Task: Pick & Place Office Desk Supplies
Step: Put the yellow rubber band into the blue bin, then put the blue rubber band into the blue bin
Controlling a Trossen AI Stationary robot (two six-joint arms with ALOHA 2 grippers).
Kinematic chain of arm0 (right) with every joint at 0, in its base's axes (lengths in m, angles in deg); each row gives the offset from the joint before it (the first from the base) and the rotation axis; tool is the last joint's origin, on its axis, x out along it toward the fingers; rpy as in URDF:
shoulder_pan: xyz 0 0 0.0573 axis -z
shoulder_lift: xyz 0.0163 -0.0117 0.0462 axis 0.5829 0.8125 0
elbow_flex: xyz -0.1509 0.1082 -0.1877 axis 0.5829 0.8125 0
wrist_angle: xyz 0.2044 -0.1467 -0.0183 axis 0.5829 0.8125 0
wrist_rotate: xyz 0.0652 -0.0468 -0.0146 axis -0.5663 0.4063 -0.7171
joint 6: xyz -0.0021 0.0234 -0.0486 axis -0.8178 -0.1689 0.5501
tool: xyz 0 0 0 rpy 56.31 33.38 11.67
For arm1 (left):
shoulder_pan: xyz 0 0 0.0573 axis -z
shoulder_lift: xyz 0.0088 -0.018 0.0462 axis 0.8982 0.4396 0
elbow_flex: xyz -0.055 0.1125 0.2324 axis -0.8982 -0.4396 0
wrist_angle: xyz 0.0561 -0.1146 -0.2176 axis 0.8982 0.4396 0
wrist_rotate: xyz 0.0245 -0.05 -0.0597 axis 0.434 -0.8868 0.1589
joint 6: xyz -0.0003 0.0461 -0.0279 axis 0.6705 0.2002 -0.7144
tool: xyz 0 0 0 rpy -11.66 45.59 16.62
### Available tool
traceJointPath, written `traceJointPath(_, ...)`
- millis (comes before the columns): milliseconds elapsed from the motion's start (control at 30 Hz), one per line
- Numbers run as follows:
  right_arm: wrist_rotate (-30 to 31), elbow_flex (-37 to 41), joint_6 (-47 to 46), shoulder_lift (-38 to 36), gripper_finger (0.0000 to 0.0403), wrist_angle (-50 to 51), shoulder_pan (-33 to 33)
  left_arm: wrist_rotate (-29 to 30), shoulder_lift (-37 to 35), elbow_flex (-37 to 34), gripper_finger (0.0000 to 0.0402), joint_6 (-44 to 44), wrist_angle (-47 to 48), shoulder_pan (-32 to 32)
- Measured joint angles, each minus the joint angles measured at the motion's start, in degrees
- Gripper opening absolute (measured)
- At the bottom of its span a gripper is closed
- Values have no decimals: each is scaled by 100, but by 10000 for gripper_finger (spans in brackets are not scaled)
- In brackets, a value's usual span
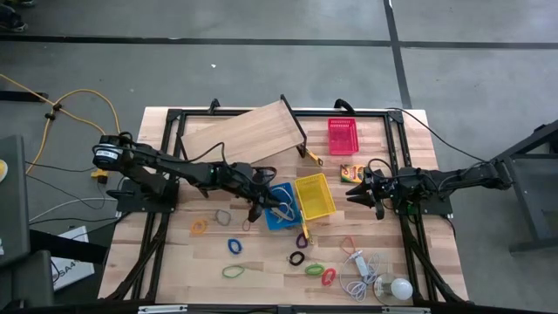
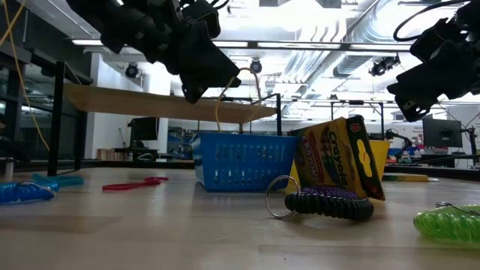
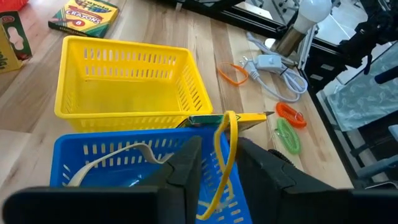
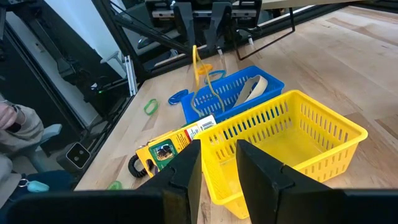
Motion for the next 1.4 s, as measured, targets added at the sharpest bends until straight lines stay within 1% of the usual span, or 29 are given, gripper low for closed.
traceJointPath(167,0,0,-1,2,89,0,0,2,0,0,104,-88,103,0)
traceJointPath(400,0,0,-1,2,89,0,1,89,0,-4,105,-248,624,-81)
traceJointPath(800,0,0,-2,2,89,0,0,63,-8,-4,105,-204,592,-76)
traceJointPath(933,0,0,0,2,89,0,1,-59,-243,-4,105,-41,604,-41)
traceJointPath(1033,0,0,0,0,89,0,0,-17,-533,-4,105,177,702,103)
traceJointPath(1167,0,0,0,1,89,0,0,420,-1015,23,104,228,1188,417)
traceJointPath(1267,0,0,0,1,89,0,2,1020,-1364,105,104,232,1820,747)
traceJointPath(1333,0,0,0,2,89,0,1,1522,-1523,129,104,235,2083,1006)
traceJointPath(1400,0,0,0,0,89,0,2,1886,-1614,129,104,202,2335,1245)
